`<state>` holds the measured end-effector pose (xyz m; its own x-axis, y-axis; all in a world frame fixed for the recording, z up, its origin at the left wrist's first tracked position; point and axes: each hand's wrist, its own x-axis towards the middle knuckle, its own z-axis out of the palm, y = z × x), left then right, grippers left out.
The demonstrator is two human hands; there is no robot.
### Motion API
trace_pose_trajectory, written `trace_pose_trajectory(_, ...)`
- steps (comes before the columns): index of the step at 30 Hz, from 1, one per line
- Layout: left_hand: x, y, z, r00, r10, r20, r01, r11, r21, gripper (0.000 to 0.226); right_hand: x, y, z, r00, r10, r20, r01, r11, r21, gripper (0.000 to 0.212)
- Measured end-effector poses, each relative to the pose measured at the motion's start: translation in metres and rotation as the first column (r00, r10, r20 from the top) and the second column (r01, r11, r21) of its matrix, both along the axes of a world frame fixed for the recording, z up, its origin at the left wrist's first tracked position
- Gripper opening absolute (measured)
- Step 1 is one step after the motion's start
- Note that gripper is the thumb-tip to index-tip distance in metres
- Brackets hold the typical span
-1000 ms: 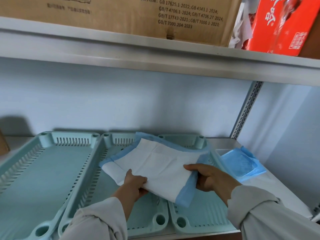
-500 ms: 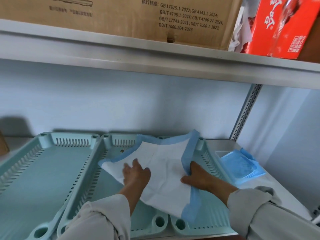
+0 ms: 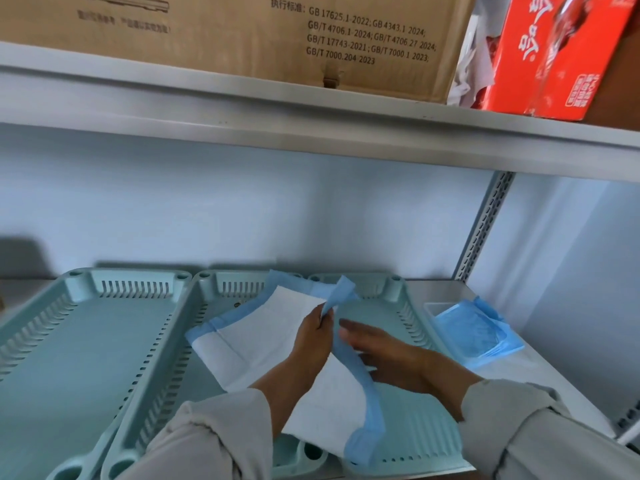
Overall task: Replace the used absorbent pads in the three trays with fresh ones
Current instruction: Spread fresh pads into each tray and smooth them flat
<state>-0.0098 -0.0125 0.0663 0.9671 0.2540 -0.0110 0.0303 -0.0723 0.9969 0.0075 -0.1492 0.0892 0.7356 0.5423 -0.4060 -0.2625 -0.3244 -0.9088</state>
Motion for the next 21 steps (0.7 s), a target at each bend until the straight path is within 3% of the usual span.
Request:
trace_pose_trajectory(3, -0.009, 0.005, 0.005, 0.997, -0.081, -0.008, 0.077, 0.967, -0.244, 0.030, 0.010, 0.002, 0.007, 0.982, -0.172, -0.079, 0.184, 0.967, 0.177, 0.066)
trace_pose_trajectory(6, -0.013, 0.006, 0.009, 0.989, -0.145, -0.005, 0.137, 0.945, -0.297, 0.037, 0.019, 0.015, 0.010, 0.955, -0.294, 0.032, 0.285, 0.943, 0.169, 0.060)
trace_pose_trajectory(12, -0.016, -0.002, 0.016, 0.984, -0.177, -0.020, 0.169, 0.963, -0.210, 0.031, 0.020, 0.038, 0.021, 0.842, -0.509, 0.177, 0.501, 0.861, 0.093, 0.027)
trace_pose_trajectory(15, -0.014, -0.003, 0.014, 0.996, -0.085, 0.017, 0.086, 0.986, -0.144, 0.040, 0.022, 0.033, 0.025, 0.813, -0.573, 0.107, 0.550, 0.815, 0.183, 0.019)
trace_pose_trajectory(18, -0.011, 0.002, 0.017, 0.993, 0.040, 0.109, -0.030, 0.995, -0.098, 0.029, 0.029, 0.020, 0.028, 0.781, -0.624, -0.017, 0.602, 0.745, 0.289, 0.016)
trace_pose_trajectory(21, -0.008, -0.004, 0.018, 0.986, -0.092, 0.137, 0.091, 0.996, 0.017, 0.026, 0.029, 0.009, 0.030, 0.835, -0.543, -0.089, 0.539, 0.773, 0.334, 0.019)
